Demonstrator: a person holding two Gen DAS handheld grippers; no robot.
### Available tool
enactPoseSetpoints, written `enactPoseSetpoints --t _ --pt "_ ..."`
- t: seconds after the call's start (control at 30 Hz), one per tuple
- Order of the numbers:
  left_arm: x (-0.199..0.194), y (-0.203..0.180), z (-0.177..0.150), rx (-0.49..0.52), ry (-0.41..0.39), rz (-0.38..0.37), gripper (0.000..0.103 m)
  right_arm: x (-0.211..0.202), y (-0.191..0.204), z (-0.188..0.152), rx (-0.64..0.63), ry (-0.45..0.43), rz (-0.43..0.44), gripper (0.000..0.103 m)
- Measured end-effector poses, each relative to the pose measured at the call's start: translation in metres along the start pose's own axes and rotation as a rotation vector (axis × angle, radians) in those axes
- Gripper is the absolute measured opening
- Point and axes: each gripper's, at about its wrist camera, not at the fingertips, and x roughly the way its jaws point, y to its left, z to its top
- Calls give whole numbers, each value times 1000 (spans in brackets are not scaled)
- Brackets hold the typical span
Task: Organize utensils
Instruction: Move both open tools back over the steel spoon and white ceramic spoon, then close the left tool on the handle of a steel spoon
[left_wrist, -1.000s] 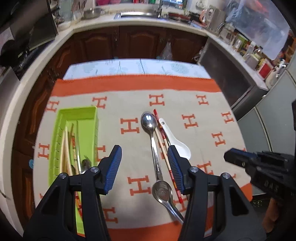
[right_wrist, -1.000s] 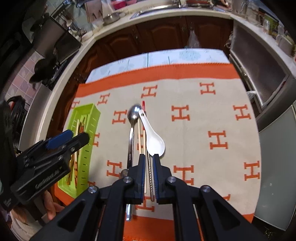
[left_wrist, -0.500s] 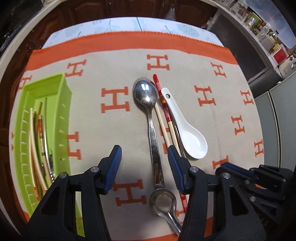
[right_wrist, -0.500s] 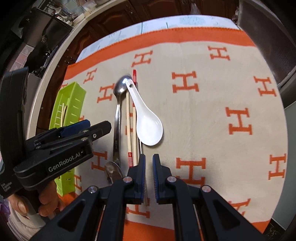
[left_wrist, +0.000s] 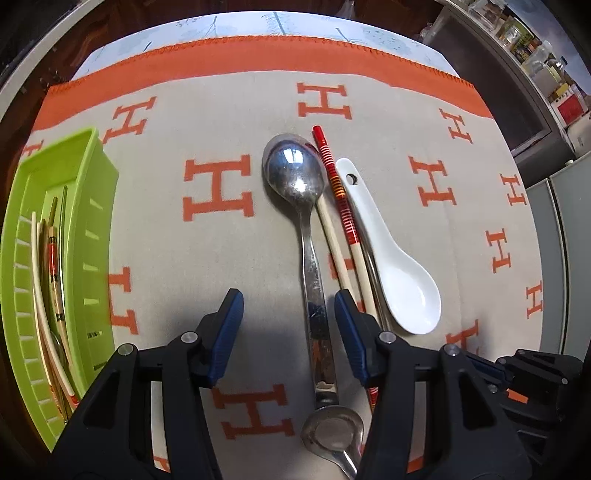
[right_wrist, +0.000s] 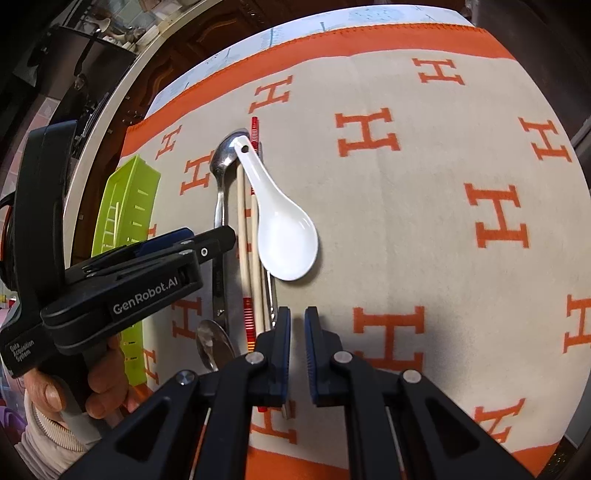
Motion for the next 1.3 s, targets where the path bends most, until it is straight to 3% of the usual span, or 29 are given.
enactPoseSetpoints --t 0.1,0.37,0.4,0.43,0.47,0.63,0.9,1.13,1.23,1.3 --pt "2 -5 2 27 -20 32 42 1 -4 -2 17 1 17 8" --pt "8 -17 10 82 -61 77 41 6 -9 -5 33 11 19 8" --pt "6 -16 10 82 -64 69 34 6 -9 -6 34 12 18 8" --pt "5 -15 10 83 -68 61 12 7 -9 -7 34 15 19 8" --pt "4 -11 10 69 -65 50 8 8 -8 -7 34 16 20 8" --pt "-1 16 4 -20 -41 -48 7 8 -5 -7 30 17 20 8" --pt "-12 39 -17 -25 -60 -46 7 10 -5 -7 41 22 21 8" --pt "-10 57 -22 -88 -19 -173 7 11 -5 -8 47 24 28 8" --pt "-10 55 -23 -73 -34 -121 7 9 -5 -8 43 17 29 8" --pt "-11 57 -23 -85 -31 -128 8 8 -4 -9 41 14 30 8"
